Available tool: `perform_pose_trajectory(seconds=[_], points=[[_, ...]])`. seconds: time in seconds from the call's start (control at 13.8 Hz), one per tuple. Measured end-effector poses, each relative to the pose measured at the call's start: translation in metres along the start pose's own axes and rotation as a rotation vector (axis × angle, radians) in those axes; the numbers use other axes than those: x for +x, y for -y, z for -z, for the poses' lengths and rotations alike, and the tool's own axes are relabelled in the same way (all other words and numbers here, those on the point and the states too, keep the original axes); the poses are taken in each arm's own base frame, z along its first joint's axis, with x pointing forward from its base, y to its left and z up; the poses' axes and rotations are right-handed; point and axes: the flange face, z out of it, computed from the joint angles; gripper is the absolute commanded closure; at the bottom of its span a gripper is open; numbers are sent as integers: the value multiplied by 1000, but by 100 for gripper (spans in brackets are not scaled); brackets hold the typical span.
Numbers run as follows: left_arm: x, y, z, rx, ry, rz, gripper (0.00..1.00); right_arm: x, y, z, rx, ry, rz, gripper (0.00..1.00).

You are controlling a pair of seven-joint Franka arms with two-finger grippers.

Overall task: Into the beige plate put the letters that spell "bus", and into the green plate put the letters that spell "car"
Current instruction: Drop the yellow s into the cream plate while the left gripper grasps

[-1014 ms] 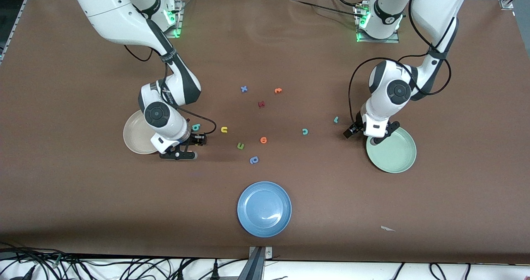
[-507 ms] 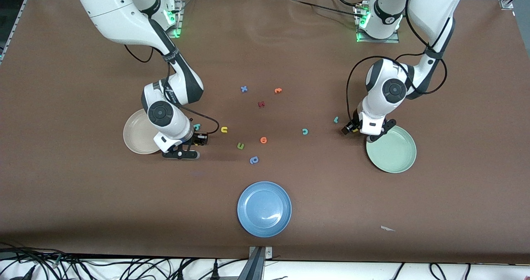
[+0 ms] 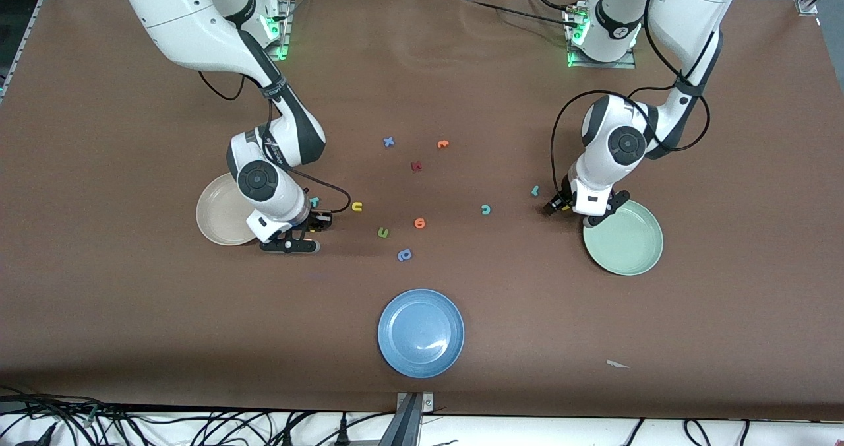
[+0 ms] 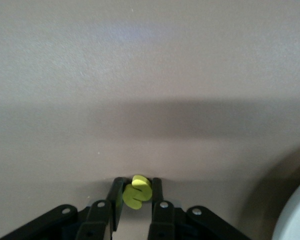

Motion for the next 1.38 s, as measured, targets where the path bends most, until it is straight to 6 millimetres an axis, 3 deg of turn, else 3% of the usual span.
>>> perform_pose_trajectory(seconds=[0.22, 0.36, 0.51, 0.58, 0.72, 0.87, 0.94, 1.09, 1.23, 1.38], points=[[0, 0, -1, 0, 0, 1, 39, 9, -5, 35, -16, 6, -5, 91], [1, 1, 0, 0, -1, 2, 51, 13, -30, 71, -57, 43, 17, 91], [1, 0, 1, -2, -3, 2, 53, 15, -68, 91, -93, 81, 29, 91], [1, 0, 2, -3, -4, 2, 52, 13, -88, 90, -105, 98, 41, 91], [2, 0, 2, -4, -4, 2, 51, 2, -122, 68, -125, 141, 52, 88], [2, 0, 2, -4, -5, 2, 51, -20, -145, 32, -129, 147, 59, 54], [2, 0, 2, -5, -5, 2, 50, -32, -152, 14, -123, 125, 60, 13], [2, 0, 2, -3, -7, -2, 49, -45, -161, 0, -119, 103, 57, 8], [4, 1, 2, 2, -14, -14, 48, -39, -163, 20, -121, 108, 51, 9], [6, 3, 2, 2, -17, -11, 48, -28, -159, 52, -121, 137, 42, 11]])
